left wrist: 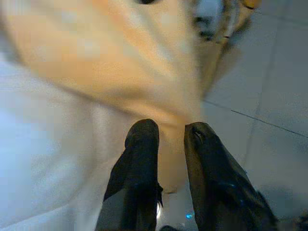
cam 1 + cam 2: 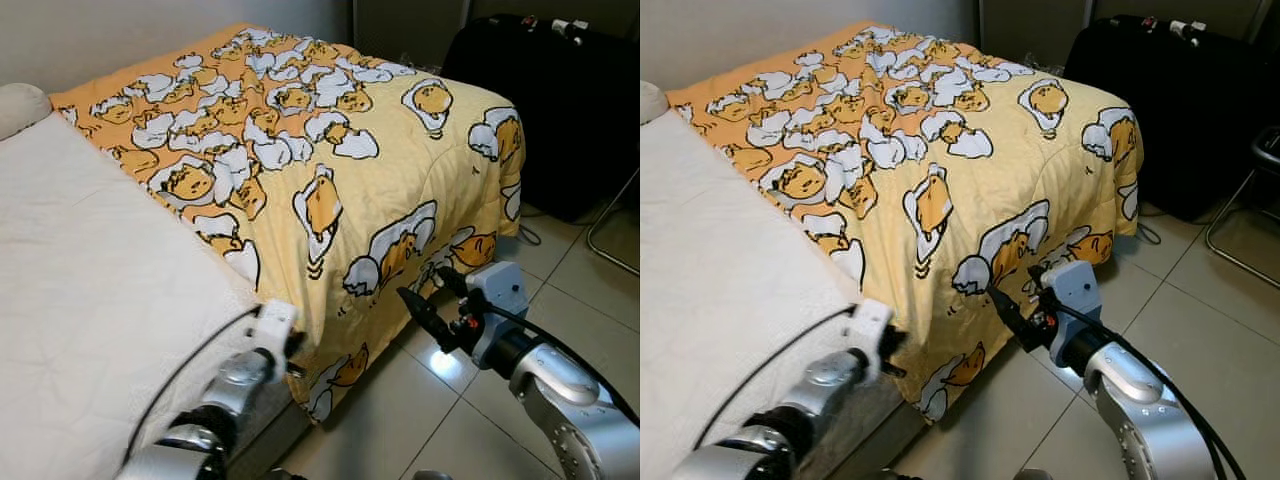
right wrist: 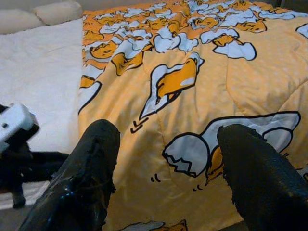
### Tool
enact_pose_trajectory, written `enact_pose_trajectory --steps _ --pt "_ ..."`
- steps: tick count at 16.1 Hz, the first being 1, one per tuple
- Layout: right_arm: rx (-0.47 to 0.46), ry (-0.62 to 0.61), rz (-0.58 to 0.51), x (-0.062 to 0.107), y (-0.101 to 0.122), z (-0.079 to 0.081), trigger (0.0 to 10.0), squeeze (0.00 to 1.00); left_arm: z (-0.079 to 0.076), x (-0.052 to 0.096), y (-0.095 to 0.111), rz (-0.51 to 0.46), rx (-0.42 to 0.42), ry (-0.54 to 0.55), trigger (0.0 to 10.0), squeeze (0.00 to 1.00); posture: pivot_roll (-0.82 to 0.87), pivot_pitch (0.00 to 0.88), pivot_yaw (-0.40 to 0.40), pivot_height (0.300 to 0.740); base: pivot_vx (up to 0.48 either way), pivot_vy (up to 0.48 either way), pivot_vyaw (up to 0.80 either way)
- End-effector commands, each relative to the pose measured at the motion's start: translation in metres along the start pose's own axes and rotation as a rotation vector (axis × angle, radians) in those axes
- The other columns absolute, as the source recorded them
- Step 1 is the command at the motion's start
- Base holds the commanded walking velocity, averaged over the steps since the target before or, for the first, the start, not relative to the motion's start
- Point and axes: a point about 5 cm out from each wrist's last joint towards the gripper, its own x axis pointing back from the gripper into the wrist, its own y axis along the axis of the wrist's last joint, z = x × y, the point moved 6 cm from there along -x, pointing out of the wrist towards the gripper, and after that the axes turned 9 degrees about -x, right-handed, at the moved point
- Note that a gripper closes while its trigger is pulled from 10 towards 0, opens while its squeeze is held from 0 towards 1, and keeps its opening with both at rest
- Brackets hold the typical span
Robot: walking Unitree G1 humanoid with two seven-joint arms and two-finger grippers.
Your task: Clean up the room
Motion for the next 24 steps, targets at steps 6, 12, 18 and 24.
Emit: enact_pose_trajectory --steps 6,12,18,24 --pt "-0.013 -0.201 -0.075 -0.004 -0.004 -0.010 10.0 0.00 0.075 0.036 0.074 -0.390 -0.006 0.256 10.0 0.42 -0.09 0.000 0.129 0.740 0.000 0.000 0.00" --pt "0.034 -0.498 -0.070 -0.009 -0.005 -0.057 10.0 0.00 0.089 0.087 0.107 -0.487 -0.089 0.414 10.0 0.43 -0.03 0.000 0.070 0.740 0.000 -0.468 0.00" --pt "0.081 -0.480 -0.103 -0.024 0.005 -0.058 10.0 0.00 0.092 0.102 0.096 -0.411 -0.009 0.509 10.0 0.43 -0.01 0.000 0.051 0.740 0.000 -0.480 0.00" --pt "0.050 -0.485 -0.114 -0.029 0.002 -0.060 10.0 0.00 0.088 0.098 0.108 -0.395 -0.053 0.501 10.0 0.40 0.02 0.000 0.036 0.740 0.000 -0.316 0.00"
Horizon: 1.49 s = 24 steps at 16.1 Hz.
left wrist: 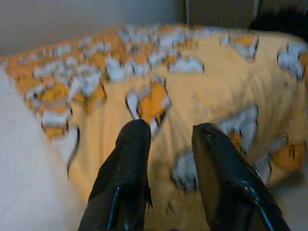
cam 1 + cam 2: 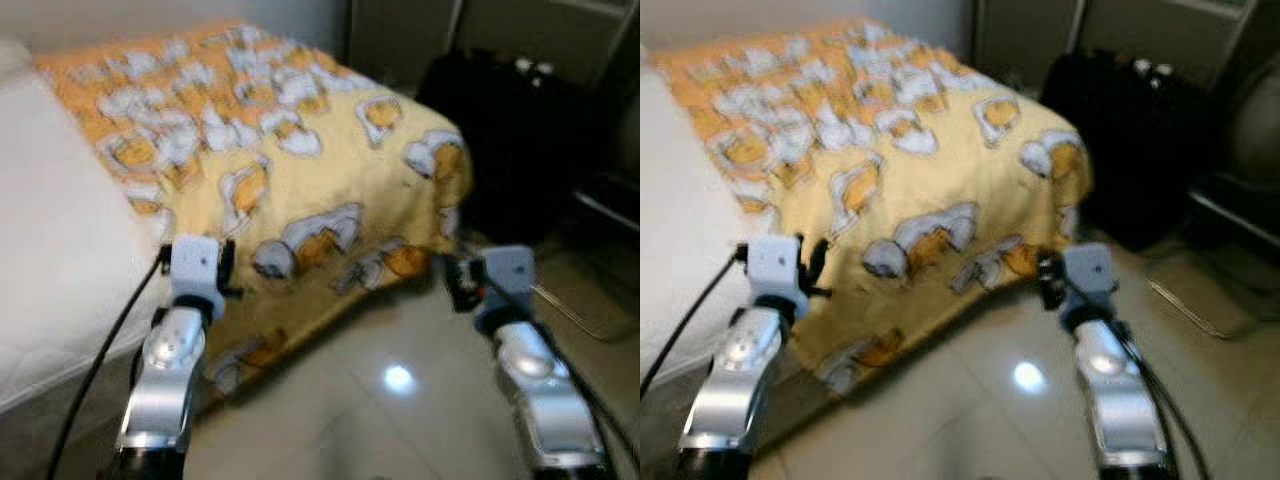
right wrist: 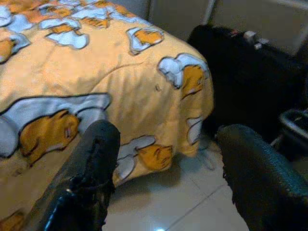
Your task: Clean up the room
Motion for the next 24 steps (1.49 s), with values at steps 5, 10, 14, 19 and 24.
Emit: enact_pose_trajectory --steps 5,10,14,19,24 --pt "-0.012 0.051 -0.035 -0.006 0.007 0.017 10.0 0.00 0.007 -0.004 0.008 -0.022 -0.012 0.017 10.0 0.38 0.02 0.000 0.022 0.740 0.000 0.000 0.00" --pt "0.013 0.055 -0.029 -0.014 0.005 0.018 10.0 0.00 0.014 -0.004 0.005 -0.015 -0.010 0.051 10.0 0.35 0.05 0.000 0.000 0.740 0.000 0.000 0.00" --pt "0.018 0.060 -0.037 -0.019 0.008 0.019 10.0 0.00 0.016 -0.005 0.001 0.005 0.020 0.073 10.0 0.34 0.05 0.000 -0.004 0.740 0.000 0.000 0.00" --pt "0.026 0.074 -0.033 -0.017 0.006 0.019 10.0 0.00 0.012 -0.009 0.010 -0.036 0.034 0.039 10.0 0.31 0.04 0.000 -0.006 0.740 0.065 0.000 0.00" --pt "0.027 0.060 -0.030 -0.021 0.007 0.013 10.0 0.00 0.008 -0.007 0.010 -0.041 0.030 0.021 10.0 0.32 0.04 0.000 -0.012 0.740 0.443 0.000 0.80"
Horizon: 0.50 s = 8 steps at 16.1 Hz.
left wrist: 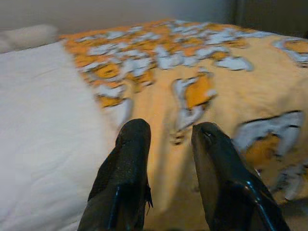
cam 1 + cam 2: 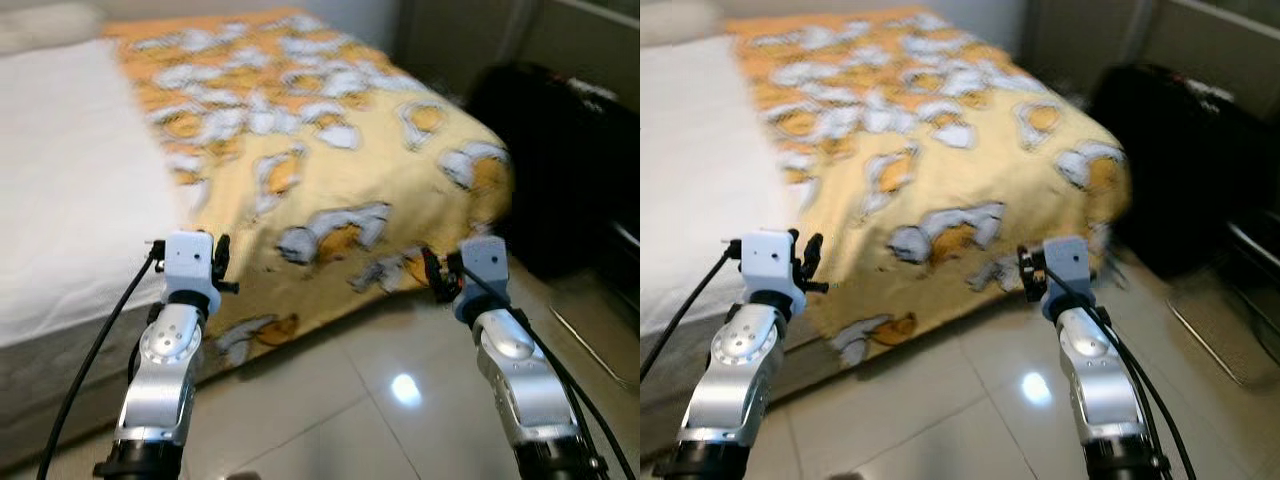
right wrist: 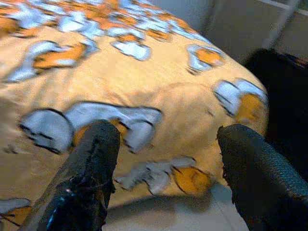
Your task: Clean up the room
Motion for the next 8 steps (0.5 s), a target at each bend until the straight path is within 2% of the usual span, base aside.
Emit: enact_pose_trajectory --steps 1,8 --pt "0.004 0.005 -0.022 -0.0016 0.0062 -0.0007 10.0 0.00 -0.0002 -0.0009 0.0022 -0.009 0.004 -0.005 10.0 0.32 0.04 0.000 -0.013 0.740 0.461 0.000 0.80" --pt "0.023 0.000 -0.018 -0.0018 0.0073 -0.0102 10.0 0.00 -0.0042 0.0026 -0.0021 0.007 0.024 -0.003 10.0 0.32 0.03 0.000 -0.026 0.740 0.458 0.000 0.80"
